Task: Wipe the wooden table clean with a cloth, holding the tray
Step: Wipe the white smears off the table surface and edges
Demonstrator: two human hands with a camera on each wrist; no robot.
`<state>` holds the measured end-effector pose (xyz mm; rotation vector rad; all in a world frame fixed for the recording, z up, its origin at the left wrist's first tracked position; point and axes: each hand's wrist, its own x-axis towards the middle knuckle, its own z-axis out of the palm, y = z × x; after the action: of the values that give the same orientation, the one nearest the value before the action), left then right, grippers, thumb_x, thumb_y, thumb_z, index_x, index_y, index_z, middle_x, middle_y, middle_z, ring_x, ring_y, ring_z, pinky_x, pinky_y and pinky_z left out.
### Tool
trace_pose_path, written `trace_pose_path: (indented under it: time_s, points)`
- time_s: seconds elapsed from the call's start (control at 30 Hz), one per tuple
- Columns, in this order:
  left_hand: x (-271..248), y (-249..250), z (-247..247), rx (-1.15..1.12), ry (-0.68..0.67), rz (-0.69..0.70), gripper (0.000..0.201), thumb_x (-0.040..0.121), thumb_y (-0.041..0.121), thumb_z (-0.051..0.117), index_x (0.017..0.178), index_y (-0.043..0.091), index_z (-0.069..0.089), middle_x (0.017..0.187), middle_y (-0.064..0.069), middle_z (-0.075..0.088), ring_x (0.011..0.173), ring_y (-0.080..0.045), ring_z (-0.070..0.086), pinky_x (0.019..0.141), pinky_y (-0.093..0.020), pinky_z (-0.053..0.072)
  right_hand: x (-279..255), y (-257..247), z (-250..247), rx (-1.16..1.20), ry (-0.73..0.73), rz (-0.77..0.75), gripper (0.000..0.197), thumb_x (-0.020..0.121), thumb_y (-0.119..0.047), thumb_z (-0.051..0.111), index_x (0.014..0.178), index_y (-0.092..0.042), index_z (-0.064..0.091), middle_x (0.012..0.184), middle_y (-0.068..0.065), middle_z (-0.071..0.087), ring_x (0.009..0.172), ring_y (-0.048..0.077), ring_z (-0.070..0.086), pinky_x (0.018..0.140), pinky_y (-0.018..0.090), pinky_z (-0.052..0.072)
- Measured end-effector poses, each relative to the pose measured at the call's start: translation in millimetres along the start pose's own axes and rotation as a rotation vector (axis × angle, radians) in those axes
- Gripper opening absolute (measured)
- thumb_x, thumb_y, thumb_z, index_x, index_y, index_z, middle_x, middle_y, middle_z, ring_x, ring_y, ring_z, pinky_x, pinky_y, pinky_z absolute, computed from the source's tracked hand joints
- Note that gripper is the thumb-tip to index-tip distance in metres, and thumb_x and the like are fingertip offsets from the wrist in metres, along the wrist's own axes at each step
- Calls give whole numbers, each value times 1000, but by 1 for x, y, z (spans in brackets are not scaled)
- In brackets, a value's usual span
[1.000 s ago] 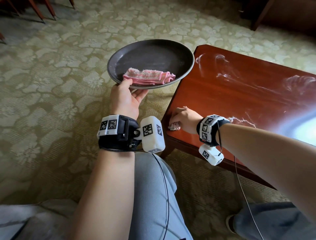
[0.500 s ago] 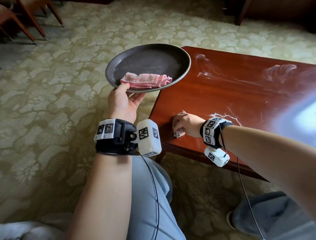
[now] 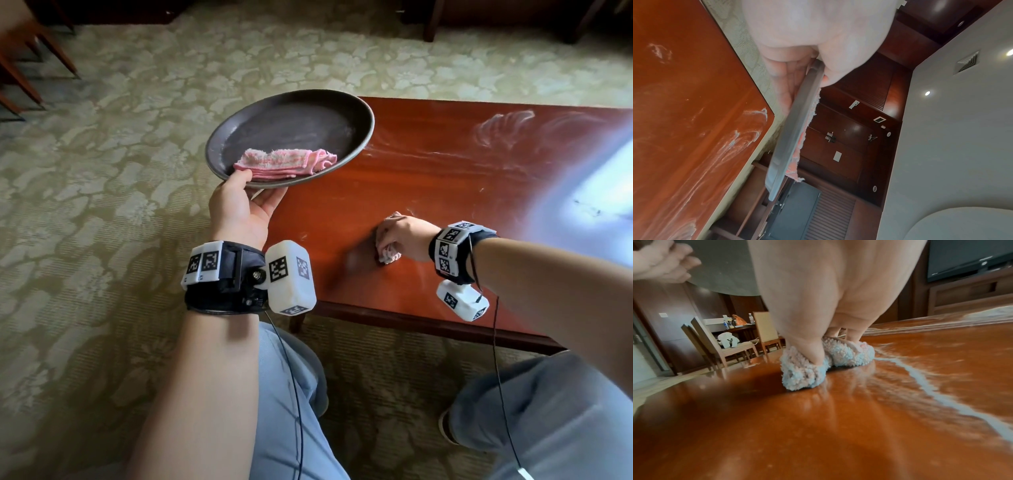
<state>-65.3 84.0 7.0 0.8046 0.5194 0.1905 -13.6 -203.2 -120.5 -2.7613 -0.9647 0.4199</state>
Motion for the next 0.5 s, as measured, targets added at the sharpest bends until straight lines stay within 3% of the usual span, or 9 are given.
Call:
trace_pose_path:
  time_s: [0.1, 0.23, 0.33, 0.5]
  points:
    - [-1, -2, 3, -2, -10, 0, 20, 96, 2, 51, 113, -3, 61, 101, -22, 69, 71, -28, 75, 67, -39, 60, -14, 18, -3, -17, 8, 78, 39, 79, 7, 61, 101, -21, 78, 120, -2, 63, 115, 21, 57, 104, 31, 40]
    - [3, 3, -2, -16, -15, 8, 19, 96, 2, 51, 112, -2, 62, 101, -22, 69, 72, -28, 75, 68, -40, 60, -9, 21, -5, -35, 79, 92, 46, 76, 9, 61, 97, -28, 78, 110, -3, 64, 106, 24, 59, 89, 37, 52]
    - [10, 8, -11, -21, -13, 22, 16, 96, 3, 51, 108, 0, 62, 99, -20, 69, 73, -28, 75, 70, -41, 61, 17, 4, -11, -16, 223, -7, 45, 71, 8, 66, 93, -30, 78, 97, -2, 64, 93, 26, 60, 79, 39, 55]
    - [23, 19, -34, -36, 7, 22, 15, 96, 3, 51, 105, 0, 63, 93, -18, 71, 72, -28, 75, 71, -40, 60, 78, -60, -20, 24, 266, -191, 37, 75, 6, 66, 92, -25, 79, 96, 2, 64, 90, 28, 59, 81, 32, 49]
